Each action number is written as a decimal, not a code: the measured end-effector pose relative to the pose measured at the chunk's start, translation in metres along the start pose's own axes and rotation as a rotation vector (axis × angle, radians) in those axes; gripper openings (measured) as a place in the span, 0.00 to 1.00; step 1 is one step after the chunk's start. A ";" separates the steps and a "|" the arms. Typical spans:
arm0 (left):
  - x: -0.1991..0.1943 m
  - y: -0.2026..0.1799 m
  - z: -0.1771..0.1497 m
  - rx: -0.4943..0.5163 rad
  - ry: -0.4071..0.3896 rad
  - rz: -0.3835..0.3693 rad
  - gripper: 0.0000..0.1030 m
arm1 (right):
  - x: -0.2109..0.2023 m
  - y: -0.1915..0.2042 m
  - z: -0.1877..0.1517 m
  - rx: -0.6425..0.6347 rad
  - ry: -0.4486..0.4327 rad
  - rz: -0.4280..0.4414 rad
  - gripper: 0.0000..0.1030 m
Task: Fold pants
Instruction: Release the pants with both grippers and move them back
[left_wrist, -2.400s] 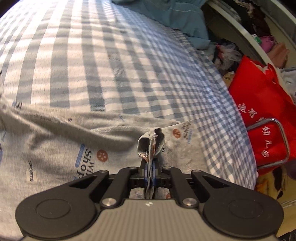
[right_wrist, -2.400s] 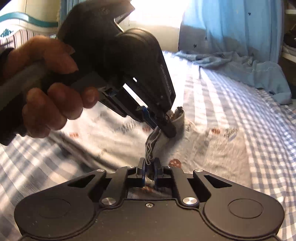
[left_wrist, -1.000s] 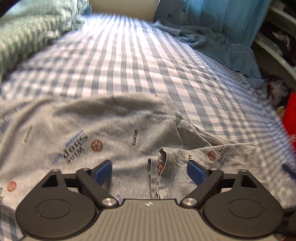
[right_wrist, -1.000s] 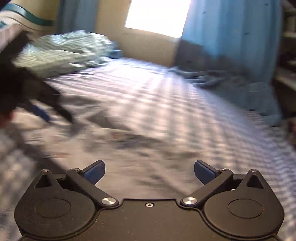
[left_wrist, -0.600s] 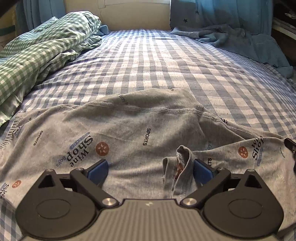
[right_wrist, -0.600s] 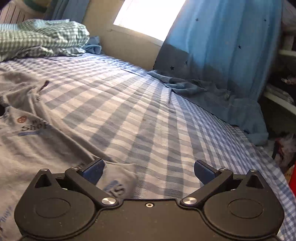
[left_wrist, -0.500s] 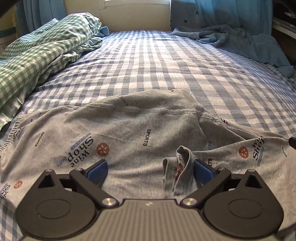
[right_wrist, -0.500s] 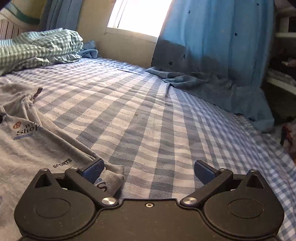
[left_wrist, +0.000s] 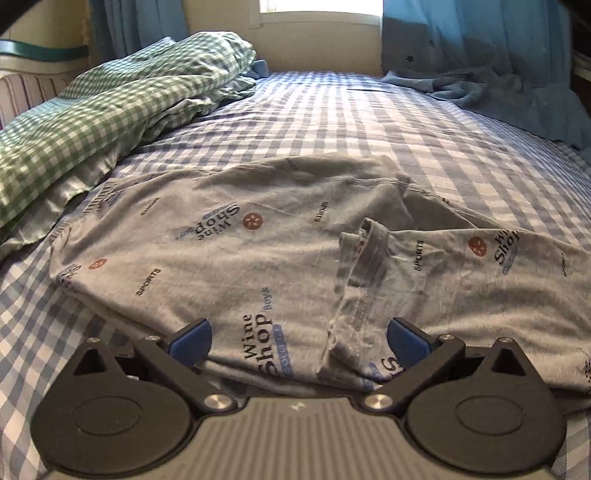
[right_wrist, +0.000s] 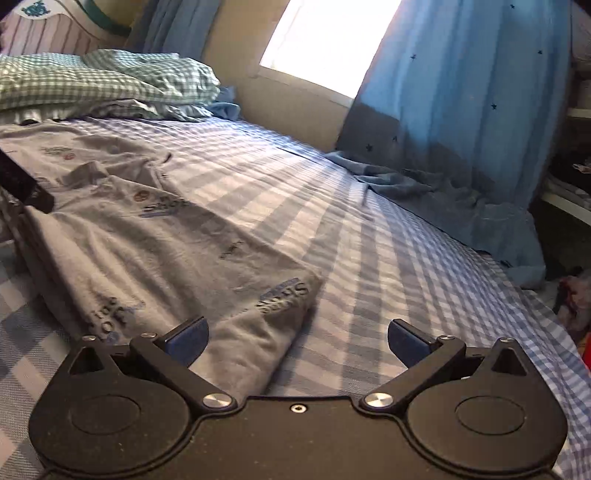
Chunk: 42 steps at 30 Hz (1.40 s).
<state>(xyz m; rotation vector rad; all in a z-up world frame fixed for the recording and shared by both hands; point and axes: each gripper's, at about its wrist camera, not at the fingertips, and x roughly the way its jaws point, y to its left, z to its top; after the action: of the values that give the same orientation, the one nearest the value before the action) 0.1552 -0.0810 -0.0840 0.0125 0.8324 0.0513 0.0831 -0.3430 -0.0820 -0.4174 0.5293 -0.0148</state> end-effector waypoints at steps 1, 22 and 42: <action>-0.002 0.003 0.004 -0.012 0.008 0.012 1.00 | 0.000 -0.003 0.000 -0.025 0.000 -0.051 0.99; 0.008 0.043 0.029 -0.066 -0.058 0.090 1.00 | 0.069 0.005 0.095 -0.023 -0.059 -0.004 0.99; 0.052 0.222 0.041 -0.359 0.026 0.203 1.00 | 0.187 0.193 0.224 -0.031 0.027 0.468 0.98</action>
<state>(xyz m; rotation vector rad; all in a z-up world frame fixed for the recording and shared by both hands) 0.2113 0.1438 -0.0880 -0.2423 0.8365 0.3917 0.3373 -0.1031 -0.0728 -0.3156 0.6441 0.4385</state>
